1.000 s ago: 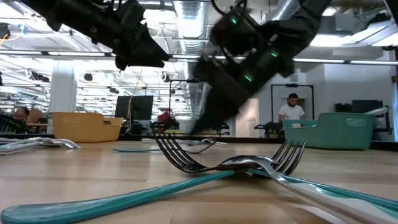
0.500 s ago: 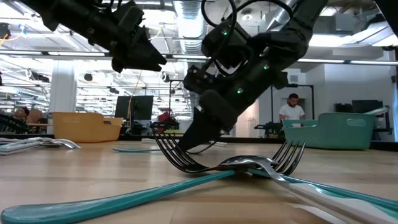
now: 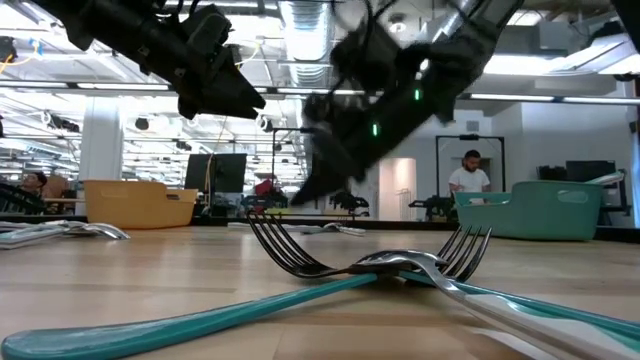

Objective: Sort silverware by color (type)
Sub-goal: Put the blue fork into the yellow bin

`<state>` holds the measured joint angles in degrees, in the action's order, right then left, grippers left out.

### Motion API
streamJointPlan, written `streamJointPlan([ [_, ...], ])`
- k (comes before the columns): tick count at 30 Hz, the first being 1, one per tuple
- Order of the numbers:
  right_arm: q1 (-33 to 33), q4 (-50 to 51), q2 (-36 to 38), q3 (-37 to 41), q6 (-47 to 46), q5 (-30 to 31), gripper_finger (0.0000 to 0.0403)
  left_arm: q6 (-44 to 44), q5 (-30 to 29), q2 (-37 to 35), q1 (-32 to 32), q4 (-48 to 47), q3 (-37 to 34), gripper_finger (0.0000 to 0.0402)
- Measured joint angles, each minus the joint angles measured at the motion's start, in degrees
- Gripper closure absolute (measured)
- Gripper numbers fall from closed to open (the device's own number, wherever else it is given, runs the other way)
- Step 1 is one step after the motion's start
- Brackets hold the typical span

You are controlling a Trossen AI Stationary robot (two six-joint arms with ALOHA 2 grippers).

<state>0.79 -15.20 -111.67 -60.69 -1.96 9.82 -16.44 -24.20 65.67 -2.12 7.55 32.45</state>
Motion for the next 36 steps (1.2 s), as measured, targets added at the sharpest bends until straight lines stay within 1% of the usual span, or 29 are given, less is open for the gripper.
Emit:
streamJointPlan([
  [2,0.59,-1.21,2.23,-0.21,0.41,3.36,0.0396,-1.92,-0.69,-0.31,-0.11,-0.78,0.02,0.0227],
  [5,1.46,-0.82,4.68,-0.09,0.92,7.87,0.0396,-8.89,-6.19,-2.39,-0.15,-5.36,0.02,0.0227],
  [8,2.41,-1.22,6.73,-0.06,1.21,14.29,0.0396,-13.93,-12.07,-6.53,-0.22,-11.63,0.03,0.0227],
  [11,3.12,-5.68,7.58,0.38,2.62,18.77,0.0396,-17.05,-14.51,-10.77,-0.58,-16.14,0.02,0.0227],
  [13,3.32,-11.46,7.33,1.31,5.42,19.26,0.0396,-17.17,-15.79,-12.42,-0.57,-16.55,0.02,0.0227],
  [16,2.66,-23.34,5.54,1.66,11.04,18.87,0.0396,-16.09,-16.66,-12.86,-0.11,-15.74,0.02,0.0227],
  [19,1.39,-29.02,4.46,1.71,15.48,18.58,0.0396,-13.42,-16.55,-12.24,0.37,-12.01,0.02,0.0227],
  [24,0.06,-30.81,4.32,1.70,18.67,18.48,0.0396,-6.41,-14.54,-11.06,0.45,-2.53,0.11,0.0227],
  [28,-0.02,-30.87,4.32,1.69,20.69,18.57,0.0396,-2.53,-13.74,-10.42,0.45,2.76,0.02,0.0227],
  [34,-0.41,-30.85,4.32,1.66,21.62,18.52,0.0396,-0.71,-13.83,-10.38,0.45,4.50,0.02,0.0229],
  [36,-0.80,-30.86,4.32,1.66,22.07,18.52,0.0396,-0.70,-15.29,-10.38,0.44,4.51,0.02,0.0235],
])
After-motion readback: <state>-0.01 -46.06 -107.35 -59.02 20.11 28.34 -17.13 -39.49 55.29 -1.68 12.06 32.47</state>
